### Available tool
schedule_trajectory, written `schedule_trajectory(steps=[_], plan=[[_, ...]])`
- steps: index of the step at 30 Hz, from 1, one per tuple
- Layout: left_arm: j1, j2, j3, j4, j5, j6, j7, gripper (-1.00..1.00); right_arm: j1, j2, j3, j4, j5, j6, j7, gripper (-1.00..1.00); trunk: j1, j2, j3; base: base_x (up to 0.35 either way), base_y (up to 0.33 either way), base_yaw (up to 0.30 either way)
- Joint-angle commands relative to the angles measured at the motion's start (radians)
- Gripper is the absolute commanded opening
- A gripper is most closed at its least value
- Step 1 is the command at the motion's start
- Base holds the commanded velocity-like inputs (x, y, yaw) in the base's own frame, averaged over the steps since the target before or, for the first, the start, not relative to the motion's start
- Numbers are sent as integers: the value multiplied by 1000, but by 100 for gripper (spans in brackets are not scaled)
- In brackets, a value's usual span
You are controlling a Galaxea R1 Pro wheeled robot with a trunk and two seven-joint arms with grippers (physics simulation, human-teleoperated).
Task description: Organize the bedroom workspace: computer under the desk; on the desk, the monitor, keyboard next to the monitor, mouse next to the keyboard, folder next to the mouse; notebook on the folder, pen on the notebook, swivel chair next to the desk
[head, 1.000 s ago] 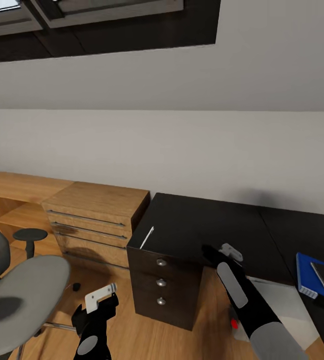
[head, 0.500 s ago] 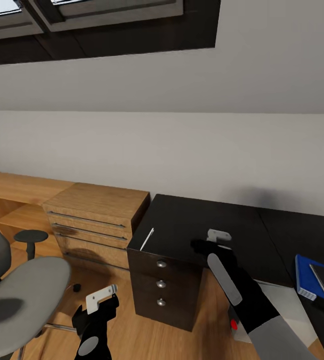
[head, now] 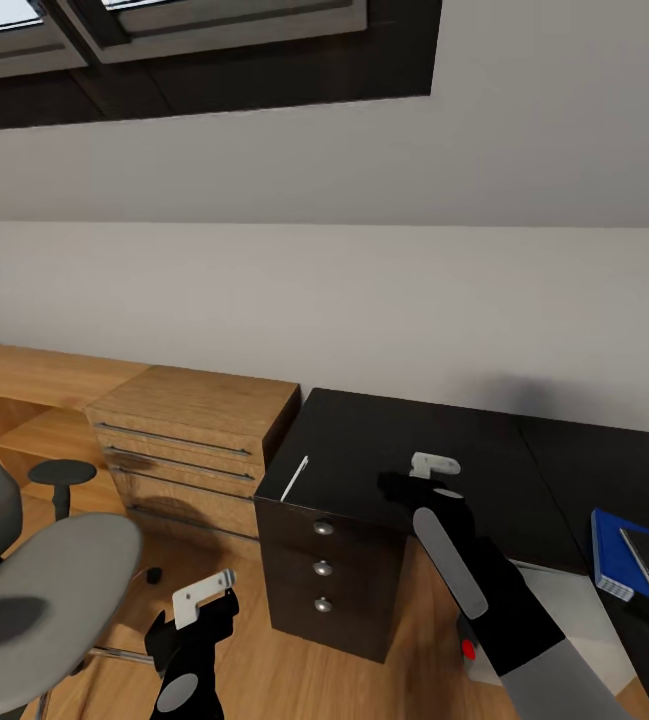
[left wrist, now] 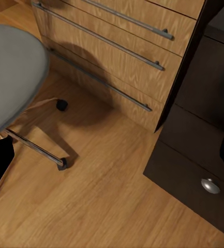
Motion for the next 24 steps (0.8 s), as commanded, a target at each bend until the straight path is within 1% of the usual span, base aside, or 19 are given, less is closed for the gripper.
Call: schedule_trajectory(steps=[1,10,14,21,24], plan=[[-1,1,-2,-2,2,8,7,100,-1,-1,3,-2,-10,1,-10,100,0,-1,-1,0,0,0],[-1,1,-2,-1,2,8,7,100,-1,3,2,-2,-14,0,-4,100,0,-1,-1,0,8,0],[-1,1,-4,-1,1,8,7,100,-1,4,3,-2,-12,0,-4,100,0,-1,-1,0,267,0],[-1,0,-10,6,0,8,5,100,-1,4,5,5,-7,1,-3,100,0,-1,-1,229,261,0],[-1,-1,-10,6,0,8,5,100,-1,5,30,27,-4,1,-4,100,0,-1,-1,289,209,0]])
